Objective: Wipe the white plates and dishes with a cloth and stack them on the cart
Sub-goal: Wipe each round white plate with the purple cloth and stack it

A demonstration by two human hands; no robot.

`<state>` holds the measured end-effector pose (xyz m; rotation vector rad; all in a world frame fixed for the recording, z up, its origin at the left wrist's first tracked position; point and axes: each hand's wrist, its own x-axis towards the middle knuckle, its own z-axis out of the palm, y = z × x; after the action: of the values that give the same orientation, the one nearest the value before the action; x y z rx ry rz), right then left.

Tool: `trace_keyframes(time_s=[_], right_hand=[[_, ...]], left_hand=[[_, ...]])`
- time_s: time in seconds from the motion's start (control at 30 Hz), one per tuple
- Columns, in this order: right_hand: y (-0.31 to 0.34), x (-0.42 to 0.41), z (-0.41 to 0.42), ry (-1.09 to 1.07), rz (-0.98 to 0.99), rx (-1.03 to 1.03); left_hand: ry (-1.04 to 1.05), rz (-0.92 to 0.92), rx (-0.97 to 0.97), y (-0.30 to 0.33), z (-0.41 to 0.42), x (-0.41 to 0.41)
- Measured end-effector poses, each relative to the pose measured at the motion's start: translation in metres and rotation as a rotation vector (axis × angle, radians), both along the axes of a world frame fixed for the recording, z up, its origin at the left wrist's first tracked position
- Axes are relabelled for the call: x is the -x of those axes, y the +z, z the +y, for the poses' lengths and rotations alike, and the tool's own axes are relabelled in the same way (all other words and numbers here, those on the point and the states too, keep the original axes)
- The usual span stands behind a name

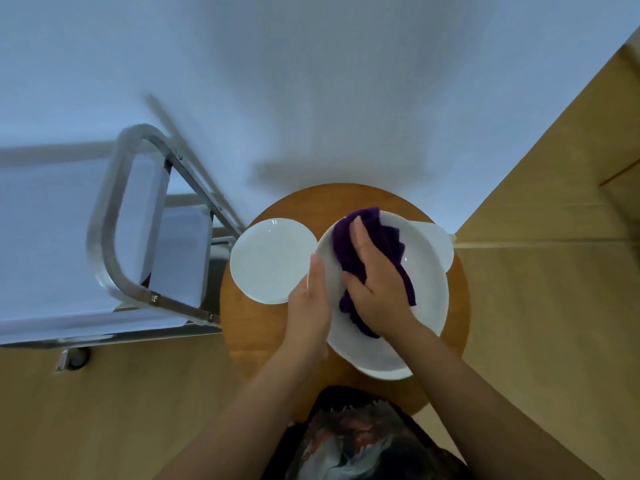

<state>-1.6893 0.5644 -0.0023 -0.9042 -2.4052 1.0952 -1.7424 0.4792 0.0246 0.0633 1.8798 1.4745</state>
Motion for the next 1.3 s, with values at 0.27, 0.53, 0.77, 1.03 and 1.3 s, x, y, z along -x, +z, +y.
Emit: trace_keyframes(time_s=[0.27, 0.53, 0.77, 1.03, 1.3], right_hand=[[0.026, -0.035, -0.03, 0.415, -0.029, 0.145], [0.041, -0.057, 0.027, 0.29, -0.271, 0.032], [0.076, -0.032, -0.016, 0.088, 0.195, 0.304], [0.069, -0.012, -0.007, 0.771, -0.116, -0.47], [0.087, -0.002, 0.053, 0.507, -0.213, -0.844]], left_hand=[[0.145, -0.138, 0.017, 0.028, -0.014, 0.03], [0.031, -0.147, 0.018, 0.048, -0.016, 0.043], [0.057, -0.159, -0.07, 0.053, -0.017, 0.049], [0.021, -0.352, -0.129, 0.05, -0.022, 0.045], [0.127, -0.093, -0.189, 0.07, -0.034, 0.066]])
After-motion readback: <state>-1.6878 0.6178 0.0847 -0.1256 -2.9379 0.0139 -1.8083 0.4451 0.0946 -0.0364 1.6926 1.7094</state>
